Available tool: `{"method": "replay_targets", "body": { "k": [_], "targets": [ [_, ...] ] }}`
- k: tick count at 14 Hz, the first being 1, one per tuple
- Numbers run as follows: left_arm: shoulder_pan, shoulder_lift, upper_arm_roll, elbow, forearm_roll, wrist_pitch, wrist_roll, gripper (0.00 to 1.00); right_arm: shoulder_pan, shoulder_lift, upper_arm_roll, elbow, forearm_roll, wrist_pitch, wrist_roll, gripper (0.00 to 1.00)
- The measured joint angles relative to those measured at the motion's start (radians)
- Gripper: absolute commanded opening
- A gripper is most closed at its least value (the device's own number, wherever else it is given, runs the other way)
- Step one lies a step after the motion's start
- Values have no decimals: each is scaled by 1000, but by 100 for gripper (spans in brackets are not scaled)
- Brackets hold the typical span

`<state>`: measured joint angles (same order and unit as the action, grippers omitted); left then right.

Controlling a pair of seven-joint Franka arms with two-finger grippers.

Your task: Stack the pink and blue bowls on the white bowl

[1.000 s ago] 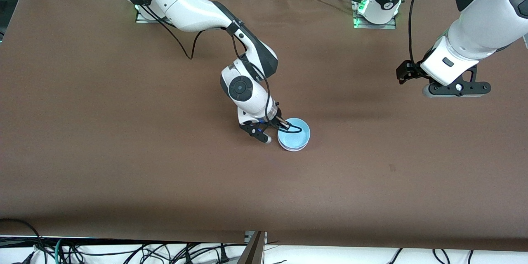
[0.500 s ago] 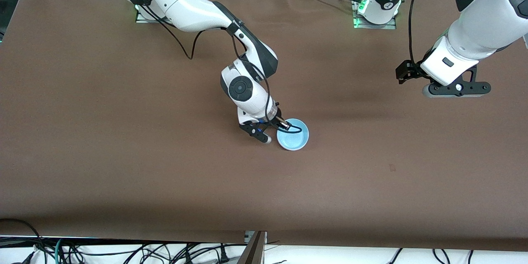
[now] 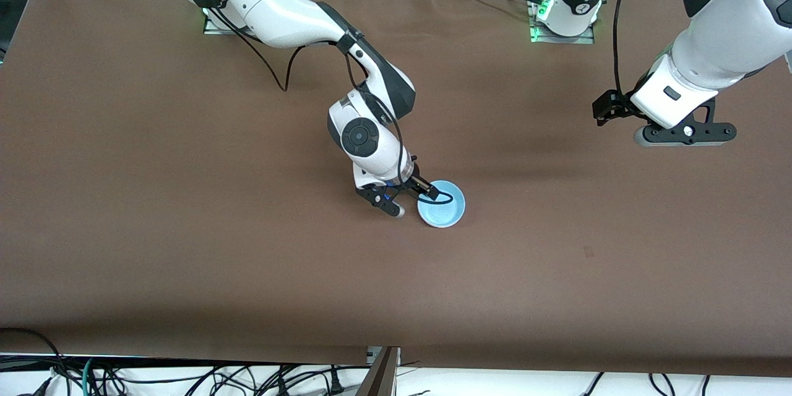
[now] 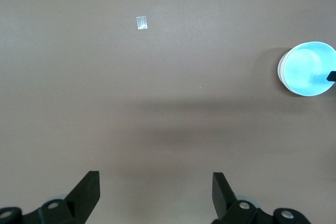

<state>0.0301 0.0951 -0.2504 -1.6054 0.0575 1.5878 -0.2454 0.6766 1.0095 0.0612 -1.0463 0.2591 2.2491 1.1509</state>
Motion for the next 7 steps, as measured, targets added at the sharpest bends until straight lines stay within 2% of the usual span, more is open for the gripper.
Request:
{"method": "replay_targets", "body": {
  "k": [3, 5, 7],
  "targets": [
    [0, 0, 0, 0, 0, 0, 0, 95, -25, -11, -4, 34, -6, -89, -15, 100],
    [0, 0, 0, 0, 0, 1, 0, 99, -70, -54, -9, 60, -20, -226, -130, 100],
    [0, 0, 0, 0, -1, 5, 0, 100, -151, -142, -11, 72, -56, -414, -308, 100]
  ]
}}
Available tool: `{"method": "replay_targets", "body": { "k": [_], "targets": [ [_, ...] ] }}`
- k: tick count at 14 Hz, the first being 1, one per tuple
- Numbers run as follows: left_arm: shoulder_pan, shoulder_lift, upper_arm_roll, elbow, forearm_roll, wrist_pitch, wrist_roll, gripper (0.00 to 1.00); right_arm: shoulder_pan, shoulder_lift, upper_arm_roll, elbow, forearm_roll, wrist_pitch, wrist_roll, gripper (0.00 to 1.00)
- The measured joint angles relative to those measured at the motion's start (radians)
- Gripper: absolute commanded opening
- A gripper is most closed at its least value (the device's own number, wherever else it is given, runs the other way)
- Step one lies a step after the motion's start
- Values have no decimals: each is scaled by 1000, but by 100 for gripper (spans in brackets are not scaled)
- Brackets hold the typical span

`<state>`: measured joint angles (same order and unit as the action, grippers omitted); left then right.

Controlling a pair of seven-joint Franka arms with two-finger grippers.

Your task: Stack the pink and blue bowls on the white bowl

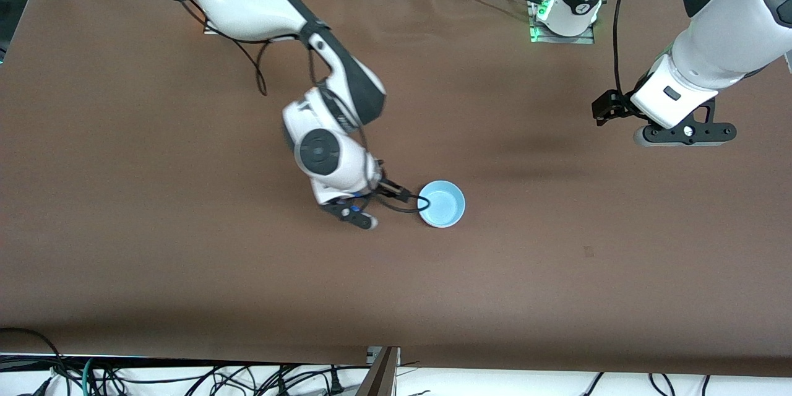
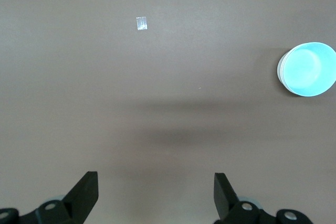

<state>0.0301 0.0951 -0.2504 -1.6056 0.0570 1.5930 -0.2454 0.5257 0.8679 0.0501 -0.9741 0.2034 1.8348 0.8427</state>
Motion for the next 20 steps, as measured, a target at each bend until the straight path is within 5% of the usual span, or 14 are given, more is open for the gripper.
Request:
{"method": "replay_targets", "body": {
  "k": [3, 6, 12, 20],
  "targets": [
    [0, 0, 0, 0, -13, 16, -1, 100, -164, -158, -4, -36, -48, -242, -328, 100],
    [0, 2, 0, 1, -19, 22, -1, 100, -340, -353, -5, -199, -66, -313, -585, 100],
    [0, 9, 0, 23, -20, 35, -1, 100, -417, -693, -38, -391, -275, -398, -644, 100],
    [-2, 33, 0, 53, -20, 35, -1, 100, -459, -760, -81, -475, -269, -451, -821, 100]
  ]
}}
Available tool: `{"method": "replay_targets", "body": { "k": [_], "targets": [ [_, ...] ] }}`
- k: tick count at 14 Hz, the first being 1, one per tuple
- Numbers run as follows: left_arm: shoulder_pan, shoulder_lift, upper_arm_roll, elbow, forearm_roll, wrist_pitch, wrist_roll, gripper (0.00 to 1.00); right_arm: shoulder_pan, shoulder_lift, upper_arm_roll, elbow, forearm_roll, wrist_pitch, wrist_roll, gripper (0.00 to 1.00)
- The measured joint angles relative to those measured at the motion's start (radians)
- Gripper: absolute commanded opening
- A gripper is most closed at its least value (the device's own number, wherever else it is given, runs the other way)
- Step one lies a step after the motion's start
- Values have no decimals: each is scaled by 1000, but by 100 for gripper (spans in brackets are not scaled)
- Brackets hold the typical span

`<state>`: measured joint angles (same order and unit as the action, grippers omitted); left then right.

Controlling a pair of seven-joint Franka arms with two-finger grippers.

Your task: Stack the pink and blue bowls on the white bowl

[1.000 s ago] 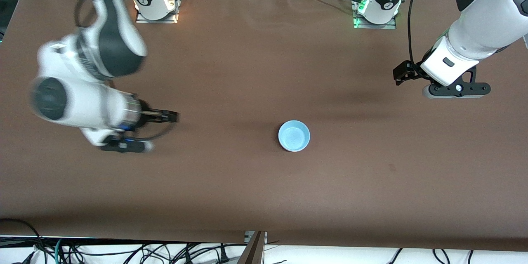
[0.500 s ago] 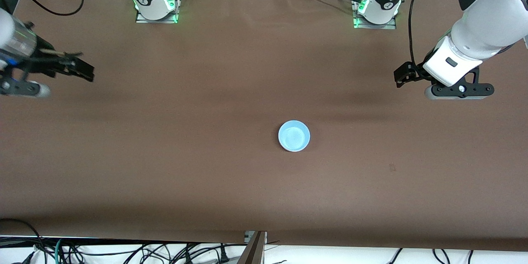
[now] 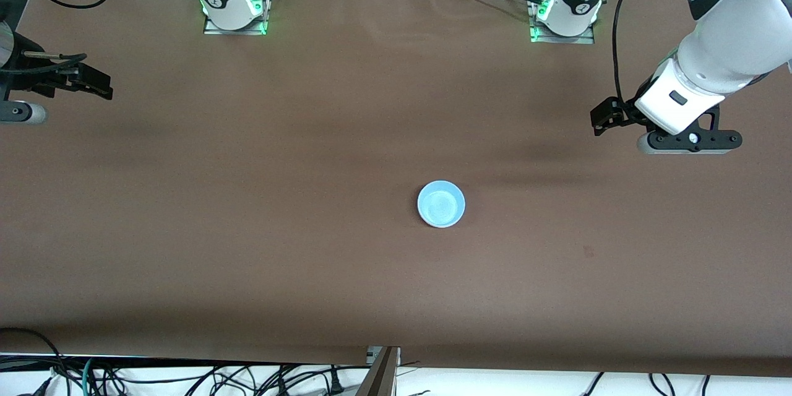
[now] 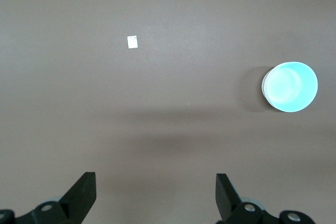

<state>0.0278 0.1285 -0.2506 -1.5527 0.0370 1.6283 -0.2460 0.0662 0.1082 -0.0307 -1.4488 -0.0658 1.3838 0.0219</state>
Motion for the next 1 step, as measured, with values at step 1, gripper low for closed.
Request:
{"method": "replay_targets", "body": {
  "k": [1],
  "targets": [
    [0, 0, 0, 0, 0, 0, 0, 100, 0, 0, 0, -2, 2, 0, 0, 100]
  ]
}}
